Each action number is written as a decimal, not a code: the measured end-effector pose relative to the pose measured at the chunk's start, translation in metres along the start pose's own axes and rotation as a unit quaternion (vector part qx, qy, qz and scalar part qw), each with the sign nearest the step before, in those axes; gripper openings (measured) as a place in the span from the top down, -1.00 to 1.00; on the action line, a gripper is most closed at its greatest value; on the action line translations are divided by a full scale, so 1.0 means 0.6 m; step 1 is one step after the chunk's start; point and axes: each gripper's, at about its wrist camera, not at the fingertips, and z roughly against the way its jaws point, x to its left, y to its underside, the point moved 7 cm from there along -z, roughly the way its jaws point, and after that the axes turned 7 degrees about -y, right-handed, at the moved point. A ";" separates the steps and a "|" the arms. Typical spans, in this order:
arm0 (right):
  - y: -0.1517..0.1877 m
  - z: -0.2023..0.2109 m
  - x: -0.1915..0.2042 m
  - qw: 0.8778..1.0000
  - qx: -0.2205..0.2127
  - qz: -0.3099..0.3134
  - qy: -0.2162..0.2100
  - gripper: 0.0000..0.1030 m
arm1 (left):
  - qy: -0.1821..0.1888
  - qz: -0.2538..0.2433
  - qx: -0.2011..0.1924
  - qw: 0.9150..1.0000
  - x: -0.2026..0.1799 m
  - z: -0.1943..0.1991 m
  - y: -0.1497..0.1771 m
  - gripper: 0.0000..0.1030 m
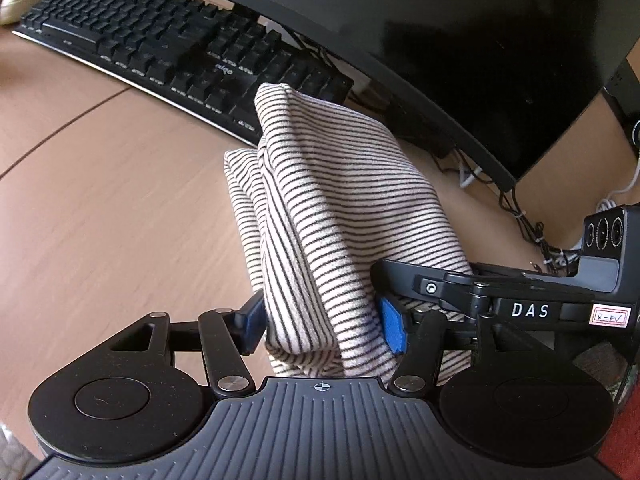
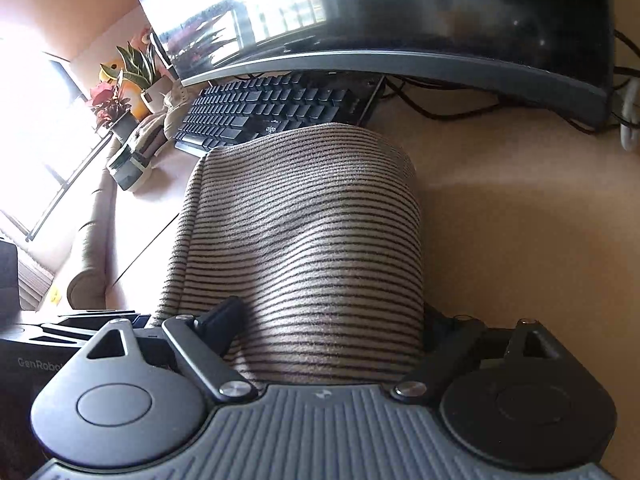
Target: Fold clothes
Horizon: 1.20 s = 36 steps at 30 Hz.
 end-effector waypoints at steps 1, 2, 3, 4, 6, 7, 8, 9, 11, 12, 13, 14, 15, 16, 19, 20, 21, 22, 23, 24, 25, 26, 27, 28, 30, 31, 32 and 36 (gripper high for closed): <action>-0.001 0.002 -0.001 1.000 0.000 0.001 0.001 -0.75 | 0.001 -0.002 0.000 1.000 -0.001 0.002 -0.002 -0.26; -0.001 0.006 -0.001 1.000 -0.002 0.002 0.003 -0.77 | 0.001 -0.005 -0.001 1.000 -0.001 0.004 -0.003 -0.26; 0.001 0.017 -0.001 1.000 -0.007 0.004 0.009 -0.79 | -0.001 -0.010 -0.005 1.000 -0.005 0.010 -0.005 -0.24; 0.003 0.029 -0.002 1.000 -0.012 0.006 0.014 -0.81 | 0.000 -0.017 -0.011 1.000 -0.009 0.017 -0.005 -0.22; 0.016 0.057 -0.003 1.000 -0.023 0.007 0.018 -0.85 | 0.001 -0.030 -0.023 0.999 -0.018 0.030 -0.006 -0.01; 0.024 0.069 -0.006 0.999 -0.028 0.003 0.020 -0.86 | 0.001 -0.037 -0.029 0.999 -0.022 0.037 -0.006 0.08; 0.032 0.079 -0.013 0.999 -0.032 -0.007 0.021 -0.86 | 0.011 -0.029 -0.028 0.999 -0.025 0.041 -0.007 0.23; 0.041 0.088 -0.019 0.999 -0.036 -0.016 0.023 -0.86 | 0.032 -0.015 -0.025 0.999 -0.027 0.046 -0.009 0.29; 0.049 0.099 -0.031 0.998 -0.045 -0.032 0.029 -0.86 | 0.076 0.006 -0.017 0.997 -0.035 0.057 -0.010 0.31; 0.050 0.101 -0.036 0.998 -0.049 -0.040 0.030 -0.86 | 0.075 0.005 -0.012 0.997 -0.032 0.057 -0.006 0.30; 0.051 0.102 -0.041 0.997 -0.052 -0.046 0.031 -0.86 | 0.073 0.002 -0.007 0.997 -0.029 0.057 -0.001 0.30; 0.050 0.099 -0.044 0.997 -0.053 -0.051 0.031 -0.86 | 0.059 -0.001 -0.001 0.998 -0.024 0.048 0.005 0.30; 0.050 0.096 -0.045 0.997 -0.052 -0.054 0.030 -0.86 | 0.044 -0.005 0.005 0.999 -0.020 0.038 0.012 0.23; 0.050 0.090 -0.041 0.997 -0.049 -0.049 0.030 -0.86 | 0.029 -0.008 0.011 0.999 -0.015 0.029 0.018 0.17; 0.055 0.072 -0.017 0.999 -0.040 -0.022 0.027 -0.86 | 0.033 -0.002 0.011 0.999 -0.004 0.027 0.016 0.02; 0.057 0.066 -0.010 0.999 -0.036 -0.019 0.022 -0.86 | 0.028 -0.009 0.010 1.000 -0.005 0.028 0.015 -0.04; 0.060 0.061 -0.008 0.999 -0.032 -0.023 0.015 -0.87 | 0.024 -0.016 0.008 1.000 -0.005 0.029 0.013 -0.07; 0.064 0.057 -0.008 0.999 -0.032 -0.031 0.010 -0.88 | 0.027 -0.016 0.008 0.999 -0.004 0.026 0.013 -0.08; 0.067 0.053 -0.009 0.999 -0.031 -0.039 0.005 -0.92 | 0.030 -0.016 0.009 0.999 -0.004 0.024 0.013 -0.10; 0.069 0.050 -0.008 0.999 -0.030 -0.044 0.001 -0.93 | 0.034 -0.016 0.010 0.999 -0.003 0.021 0.013 -0.10; 0.068 0.050 -0.006 0.999 -0.027 -0.045 -0.001 -0.91 | 0.041 -0.012 0.013 0.999 0.000 0.018 0.011 -0.10; 0.065 0.052 -0.002 0.999 -0.024 -0.047 -0.003 -0.79 | 0.048 -0.007 0.017 0.999 0.003 0.015 0.008 -0.08; 0.059 0.054 0.004 0.999 -0.025 -0.047 -0.004 -0.70 | 0.054 -0.011 0.020 0.998 0.005 0.016 0.007 -0.04; 0.048 0.064 0.014 0.998 -0.035 -0.042 -0.006 -0.52 | 0.059 -0.015 0.023 0.998 0.006 0.017 0.005 -0.03; 0.025 0.093 0.031 0.998 -0.061 -0.019 -0.019 -0.33 | 0.061 -0.026 0.022 0.998 0.004 0.016 -0.003 -0.04; 0.016 0.105 0.037 0.997 -0.071 -0.002 -0.016 -0.33 | 0.064 -0.029 0.024 0.997 0.003 0.011 -0.005 -0.05; 0.010 0.110 0.039 0.997 -0.076 0.010 -0.010 -0.33 | 0.067 -0.031 0.026 0.997 0.002 0.005 -0.007 -0.10; 0.025 0.084 0.023 0.997 -0.054 0.033 0.039 -0.37 | 0.069 -0.045 0.031 0.996 -0.006 -0.010 -0.011 -0.27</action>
